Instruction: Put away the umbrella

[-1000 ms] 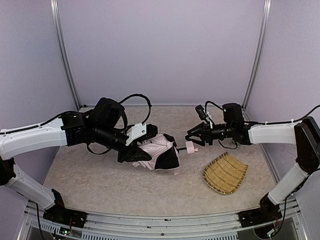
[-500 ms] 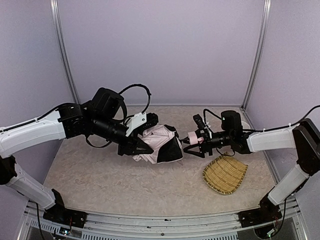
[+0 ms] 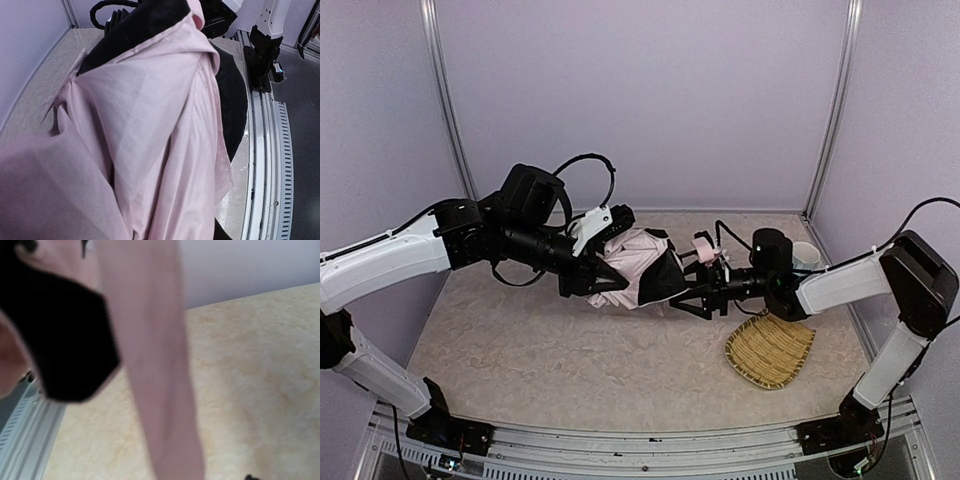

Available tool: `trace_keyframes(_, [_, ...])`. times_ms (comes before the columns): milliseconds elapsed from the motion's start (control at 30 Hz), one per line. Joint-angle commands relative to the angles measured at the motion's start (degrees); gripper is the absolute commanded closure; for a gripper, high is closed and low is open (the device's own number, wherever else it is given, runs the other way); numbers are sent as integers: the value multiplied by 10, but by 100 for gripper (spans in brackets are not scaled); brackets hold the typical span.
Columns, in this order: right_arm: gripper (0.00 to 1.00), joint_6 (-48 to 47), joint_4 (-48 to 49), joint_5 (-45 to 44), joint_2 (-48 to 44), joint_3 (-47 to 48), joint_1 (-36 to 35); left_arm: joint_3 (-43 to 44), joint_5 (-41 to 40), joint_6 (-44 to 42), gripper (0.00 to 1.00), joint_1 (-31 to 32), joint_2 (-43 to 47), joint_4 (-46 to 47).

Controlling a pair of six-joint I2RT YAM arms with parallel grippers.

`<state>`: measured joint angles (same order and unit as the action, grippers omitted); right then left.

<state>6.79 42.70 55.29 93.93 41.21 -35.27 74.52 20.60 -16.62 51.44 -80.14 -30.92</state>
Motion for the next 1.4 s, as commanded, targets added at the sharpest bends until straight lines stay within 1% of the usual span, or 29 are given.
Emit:
trace_keyframes(0, [29, 48, 95, -63, 30, -9, -22, 23, -15, 20, 100, -8, 17, 52])
trace_keyframes(67, [29, 72, 127, -84, 47, -10, -29, 24, -17, 26, 100, -10, 18, 62])
trace_keyframes(133, [30, 79, 135, -99, 60, -6, -36, 26, -18, 29, 100, -10, 17, 66])
trace_keyframes(167, [32, 79, 136, -106, 66, -5, -39, 28, -18, 29, 100, -10, 18, 67])
trace_keyframes(200, [36, 79, 138, -112, 71, -3, -42, 29, -19, 28, 100, -10, 18, 68])
trace_keyframes(233, [42, 82, 141, -114, 75, -2, -44, 30, -19, 27, 100, -10, 19, 69])
trace_keyframes(400, [96, 106, 169, -101, 92, 4, -45, 30, -25, 24, 100, -11, 27, 71])
trace_keyframes(433, [100, 109, 168, -94, 92, 7, -45, 29, -28, 24, 100, -11, 28, 72])
trace_keyframes(600, [100, 115, 129, -33, 78, 23, -44, 22, -36, 30, 100, -29, 41, 67])
trace_keyframes(667, [100, 102, 97, -38, 65, 21, -44, 17, -32, 32, 100, -35, 47, 69])
trace_keyframes(733, [89, 72, 43, -70, 51, 22, -44, 14, -30, 34, 100, -35, 50, 70])
trace_keyframes(833, [65, 45, 2, -120, 37, 21, -45, 16, -25, 36, 100, -35, 51, 74])
trace_keyframes(933, [47, 37, 5, -169, 23, 24, -56, 20, -25, 36, 100, -33, 49, 75])
trace_keyframes(1000, [31, 37, 15, -207, 18, 30, -63, 20, -26, 36, 100, -33, 50, 77])
trace_keyframes(1067, [23, 43, 24, -243, 18, 39, -65, 20, -27, 36, 100, -31, 51, 80])
trace_keyframes(1167, [22, 51, 39, -269, 28, 55, -67, 22, -26, 34, 100, -30, 50, 83])
trace_keyframes(1200, [24, 53, 44, -270, 32, 61, -68, 23, -27, 32, 100, -29, 51, 83])
trace_keyframes(1233, [29, 54, 47, -267, 39, 66, -69, 23, -26, 32, 100, -29, 50, 83])
trace_keyframes(1267, [37, 56, 47, -264, 45, 75, -70, 22, -26, 31, 100, -29, 50, 85])
trace_keyframes(1300, [48, 60, 48, -259, 51, 83, -71, 22, -25, 30, 100, -29, 49, 85])
trace_keyframes(1333, [57, 63, 51, -253, 58, 90, -71, 22, -24, 30, 100, -28, 49, 88])
trace_keyframes(1367, [62, 68, 55, -247, 63, 96, -70, 22, -22, 29, 100, -28, 49, 90])
